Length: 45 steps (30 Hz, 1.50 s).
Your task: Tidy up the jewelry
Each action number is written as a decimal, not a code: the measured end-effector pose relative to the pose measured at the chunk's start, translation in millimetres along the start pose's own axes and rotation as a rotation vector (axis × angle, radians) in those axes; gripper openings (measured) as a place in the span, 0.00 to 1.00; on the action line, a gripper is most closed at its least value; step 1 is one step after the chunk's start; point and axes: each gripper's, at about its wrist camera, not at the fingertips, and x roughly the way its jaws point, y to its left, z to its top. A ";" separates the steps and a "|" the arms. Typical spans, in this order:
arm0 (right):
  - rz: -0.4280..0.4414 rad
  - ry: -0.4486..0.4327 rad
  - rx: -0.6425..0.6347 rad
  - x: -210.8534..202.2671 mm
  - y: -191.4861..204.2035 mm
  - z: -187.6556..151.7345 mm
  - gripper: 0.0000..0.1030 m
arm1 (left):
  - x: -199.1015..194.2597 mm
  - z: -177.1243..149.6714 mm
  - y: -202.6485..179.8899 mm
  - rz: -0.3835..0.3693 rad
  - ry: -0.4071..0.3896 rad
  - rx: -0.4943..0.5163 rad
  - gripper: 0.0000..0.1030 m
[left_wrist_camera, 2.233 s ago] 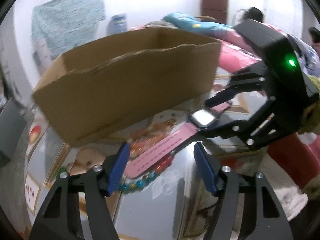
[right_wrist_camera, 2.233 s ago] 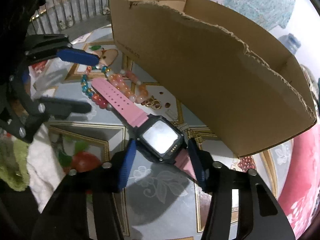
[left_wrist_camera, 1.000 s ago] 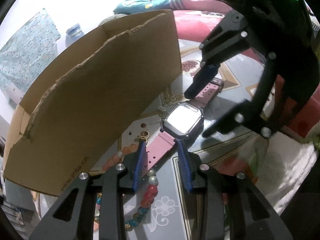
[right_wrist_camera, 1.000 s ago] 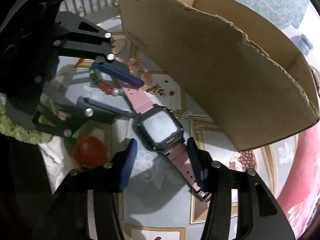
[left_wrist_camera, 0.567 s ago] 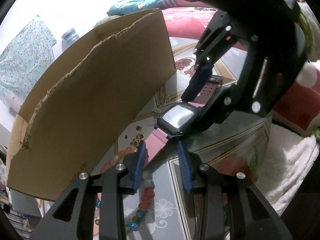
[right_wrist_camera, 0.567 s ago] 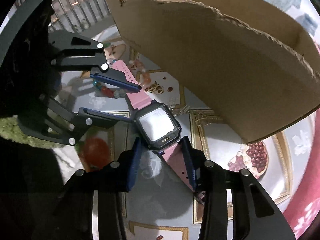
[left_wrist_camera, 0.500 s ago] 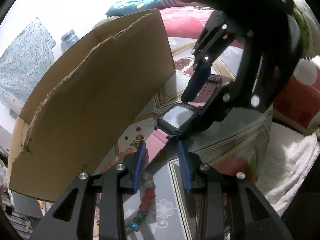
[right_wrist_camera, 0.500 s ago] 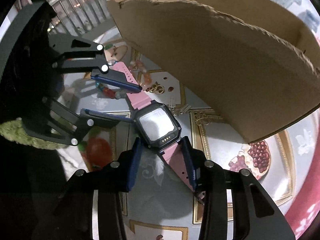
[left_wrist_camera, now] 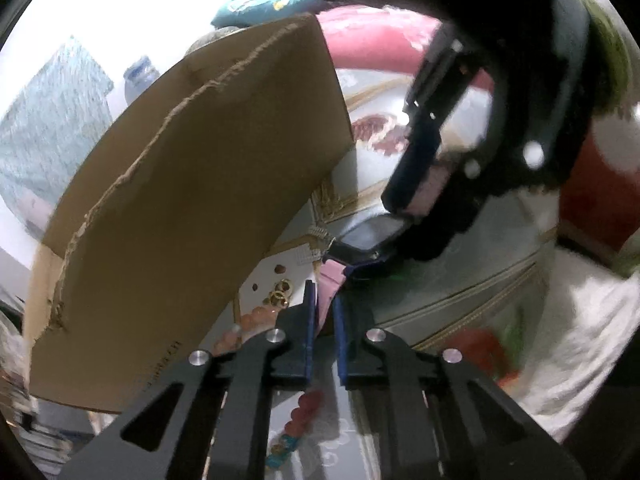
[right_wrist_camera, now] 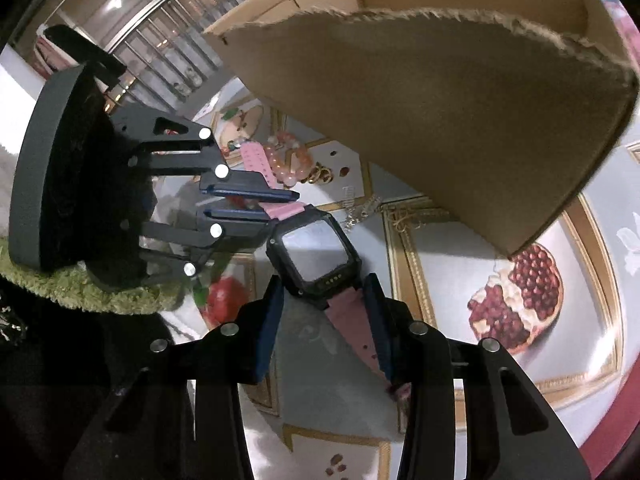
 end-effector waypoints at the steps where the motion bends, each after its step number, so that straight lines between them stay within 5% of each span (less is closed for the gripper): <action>1: -0.018 -0.004 -0.002 -2.8 2.7 -3.9 0.37 | -1.0 0.4 3.1 -0.020 0.003 -0.017 0.07; 7: -0.094 -0.017 -0.004 0.1 33.9 -13.6 0.40 | -5.1 3.2 6.8 -0.085 0.026 -0.080 0.06; 13: -0.314 -0.034 -0.092 5.1 56.7 -27.9 0.39 | -6.4 0.8 14.7 -0.102 0.035 -0.127 0.06; 17: -0.475 -0.067 -0.129 8.2 68.3 -35.1 0.09 | -8.9 5.7 18.5 -0.109 0.022 -0.156 0.06; 25: -0.567 -0.176 -0.106 -31.2 94.6 -24.9 0.01 | -51.6 13.2 38.1 -0.095 -0.070 -0.168 0.04; 32: -0.527 -0.282 -0.158 -87.8 111.4 34.8 0.01 | -112.2 32.7 95.9 -0.013 -0.196 -0.230 0.04; 35: -0.401 -0.245 -0.117 -88.4 91.1 89.2 0.01 | -112.2 44.8 139.5 0.007 -0.190 -0.296 0.04; 40: -0.193 -0.027 0.070 -61.2 12.3 168.1 0.01 | -61.1 58.3 202.7 -0.040 -0.045 -0.418 0.04; 45: -0.227 0.142 0.153 -9.1 -28.4 203.2 0.02 | 13.6 67.7 236.3 -0.019 0.142 -0.433 0.05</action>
